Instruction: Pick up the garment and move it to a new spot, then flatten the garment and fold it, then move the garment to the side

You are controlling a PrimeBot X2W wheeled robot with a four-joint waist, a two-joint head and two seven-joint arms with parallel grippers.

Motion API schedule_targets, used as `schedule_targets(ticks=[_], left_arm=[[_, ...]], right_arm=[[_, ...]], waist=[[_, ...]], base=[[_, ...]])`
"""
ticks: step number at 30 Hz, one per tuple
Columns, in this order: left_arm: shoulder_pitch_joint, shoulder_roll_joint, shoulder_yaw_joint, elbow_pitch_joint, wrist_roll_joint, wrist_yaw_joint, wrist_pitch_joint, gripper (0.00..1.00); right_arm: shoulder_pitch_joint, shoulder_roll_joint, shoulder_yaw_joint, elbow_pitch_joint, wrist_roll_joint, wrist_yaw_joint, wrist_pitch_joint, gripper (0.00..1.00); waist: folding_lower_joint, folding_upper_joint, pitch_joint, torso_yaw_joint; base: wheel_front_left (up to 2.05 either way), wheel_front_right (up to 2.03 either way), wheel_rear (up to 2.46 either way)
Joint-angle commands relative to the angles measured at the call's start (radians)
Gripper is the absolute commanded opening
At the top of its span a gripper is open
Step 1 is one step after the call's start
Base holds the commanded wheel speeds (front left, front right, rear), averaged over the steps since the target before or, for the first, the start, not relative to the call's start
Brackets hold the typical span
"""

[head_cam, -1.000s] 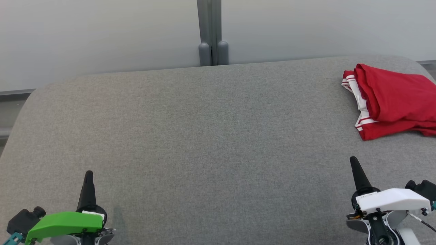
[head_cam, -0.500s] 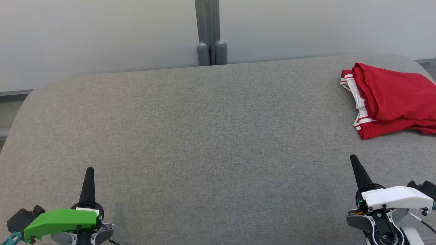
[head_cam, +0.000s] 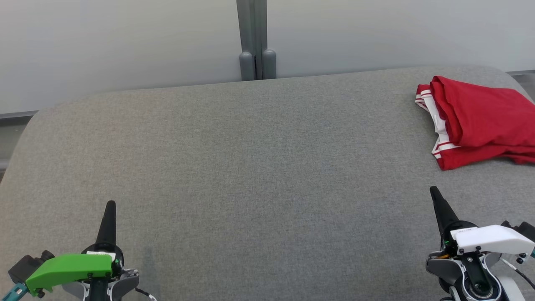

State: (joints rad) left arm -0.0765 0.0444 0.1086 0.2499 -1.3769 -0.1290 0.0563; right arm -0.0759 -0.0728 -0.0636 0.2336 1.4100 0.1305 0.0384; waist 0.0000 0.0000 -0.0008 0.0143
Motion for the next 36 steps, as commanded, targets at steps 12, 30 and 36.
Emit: schedule_targets(ticks=[12, 30, 36], left_arm=[[-0.031, 0.009, 0.006, -0.007, -0.113, -0.003, 0.029, 0.00], [-0.038, 0.009, 0.007, -0.006, -0.238, -0.003, 0.060, 0.00], [-0.038, 0.009, 0.007, -0.005, -0.237, -0.003, 0.062, 0.00]], right_arm=[[-0.024, 0.005, -0.017, 0.004, 0.103, 0.000, 0.031, 0.00], [-0.036, 0.011, -0.036, 0.011, 0.218, 0.000, 0.066, 0.00], [-0.035, 0.012, -0.038, 0.012, 0.215, 0.000, 0.066, 0.00]], waist=[[0.0000, 0.0000, 0.002, -0.006], [0.0000, 0.0000, 0.004, -0.014], [0.0000, 0.0000, 0.004, -0.014]], base=[[0.00, 0.00, 0.00], [0.00, 0.00, 0.00], [0.00, 0.00, 0.00]])
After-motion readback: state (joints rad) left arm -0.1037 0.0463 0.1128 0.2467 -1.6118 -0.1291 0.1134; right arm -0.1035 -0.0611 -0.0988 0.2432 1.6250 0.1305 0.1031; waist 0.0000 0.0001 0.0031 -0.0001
